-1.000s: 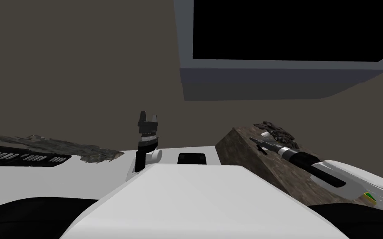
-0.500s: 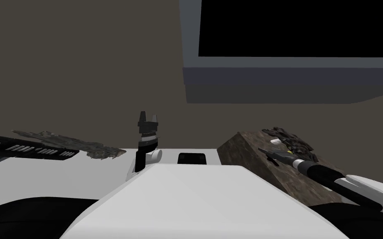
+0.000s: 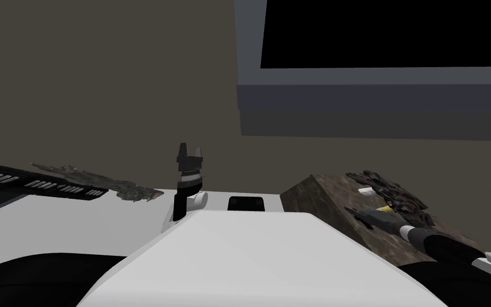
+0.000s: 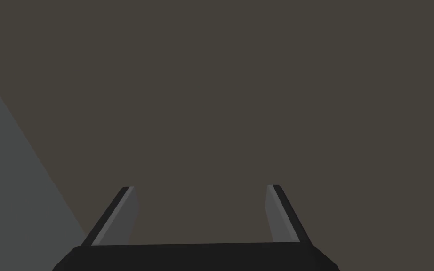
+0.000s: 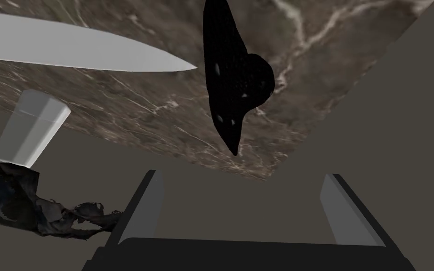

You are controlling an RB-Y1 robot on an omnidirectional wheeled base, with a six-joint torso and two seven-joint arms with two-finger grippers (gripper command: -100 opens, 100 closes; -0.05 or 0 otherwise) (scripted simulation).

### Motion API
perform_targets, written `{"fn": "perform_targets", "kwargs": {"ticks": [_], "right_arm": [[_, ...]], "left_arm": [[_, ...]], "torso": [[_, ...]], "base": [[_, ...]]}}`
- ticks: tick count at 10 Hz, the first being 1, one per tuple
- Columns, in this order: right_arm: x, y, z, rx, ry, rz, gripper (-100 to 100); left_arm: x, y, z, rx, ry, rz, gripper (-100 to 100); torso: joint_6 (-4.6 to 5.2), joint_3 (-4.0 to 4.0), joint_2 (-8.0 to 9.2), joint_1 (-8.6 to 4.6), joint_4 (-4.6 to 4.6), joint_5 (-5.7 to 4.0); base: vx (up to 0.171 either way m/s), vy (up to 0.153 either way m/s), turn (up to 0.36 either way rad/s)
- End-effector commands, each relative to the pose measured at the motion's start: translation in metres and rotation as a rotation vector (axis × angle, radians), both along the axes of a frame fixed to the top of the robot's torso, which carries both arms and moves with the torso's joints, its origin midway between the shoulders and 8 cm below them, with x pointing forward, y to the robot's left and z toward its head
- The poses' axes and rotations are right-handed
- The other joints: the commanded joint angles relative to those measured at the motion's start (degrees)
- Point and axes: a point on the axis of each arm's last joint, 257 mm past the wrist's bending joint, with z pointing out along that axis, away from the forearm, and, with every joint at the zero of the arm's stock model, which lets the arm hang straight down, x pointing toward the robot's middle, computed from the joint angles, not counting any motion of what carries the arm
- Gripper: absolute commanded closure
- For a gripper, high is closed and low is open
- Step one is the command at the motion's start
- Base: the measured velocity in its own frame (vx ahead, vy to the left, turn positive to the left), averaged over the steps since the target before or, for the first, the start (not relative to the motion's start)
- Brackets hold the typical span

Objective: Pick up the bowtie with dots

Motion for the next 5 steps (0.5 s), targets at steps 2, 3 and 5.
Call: {"fn": "perform_targets", "kwargs": {"ticks": [2,3,5], "right_arm": [[-0.057,-0.015,-0.01,-0.02,0.111,-0.027,-100],[-0.076,-0.017,-0.014,-0.022,0.145,-0.036,-100],[-0.117,-0.019,-0.02,-0.02,0.213,-0.057,-100]], "left_arm": [[0.0,0.0,0.0,0.0,0.0,0.0,0],[0.0,0.0,0.0,0.0,0.0,0.0,0],[0.0,0.0,0.0,0.0,0.0,0.0,0]], "torso": [[0.01,-0.02,-0.04,0.02,-0.01,0.02],[0.0,-0.04,-0.07,0.0,-0.02,0.0],[0.0,0.01,0.02,0.06,0.0,0.02]], "base": [[0.094,0.003,0.098],[0.083,-0.002,0.045],[0.069,0.021,0.062]]}}
